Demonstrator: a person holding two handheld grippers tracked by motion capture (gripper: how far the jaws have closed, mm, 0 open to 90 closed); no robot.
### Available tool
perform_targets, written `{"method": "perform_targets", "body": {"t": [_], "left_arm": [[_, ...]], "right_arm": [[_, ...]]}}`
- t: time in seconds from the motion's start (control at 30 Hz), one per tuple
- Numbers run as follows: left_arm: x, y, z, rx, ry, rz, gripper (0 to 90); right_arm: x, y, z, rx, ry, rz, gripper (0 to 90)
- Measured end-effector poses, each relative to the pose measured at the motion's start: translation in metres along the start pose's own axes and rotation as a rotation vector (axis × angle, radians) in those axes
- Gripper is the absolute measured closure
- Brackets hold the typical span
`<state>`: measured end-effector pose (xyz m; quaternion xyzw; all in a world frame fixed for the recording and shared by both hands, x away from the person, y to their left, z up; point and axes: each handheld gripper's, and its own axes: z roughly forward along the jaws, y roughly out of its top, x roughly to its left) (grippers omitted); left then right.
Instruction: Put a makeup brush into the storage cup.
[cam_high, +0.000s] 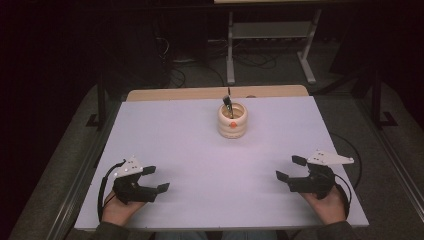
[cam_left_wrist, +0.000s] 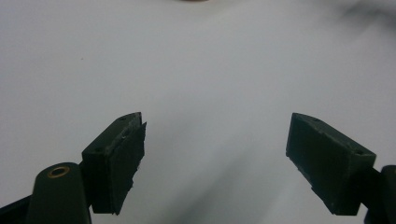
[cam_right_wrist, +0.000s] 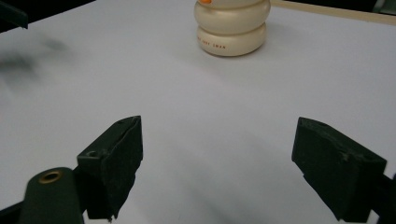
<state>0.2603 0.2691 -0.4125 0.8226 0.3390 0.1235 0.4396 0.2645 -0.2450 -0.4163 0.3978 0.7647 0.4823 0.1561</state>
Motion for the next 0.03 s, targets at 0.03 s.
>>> {"method": "perform_targets", "body": {"t": [0.03], "left_arm": [[-0.0005, 0.0002, 0.0000, -0.003, -0.001, 0.000, 19.1]], "right_arm": [[-0.0008, -0.0002, -0.0003, -0.003, 0.003, -0.004, 15.5]]}}
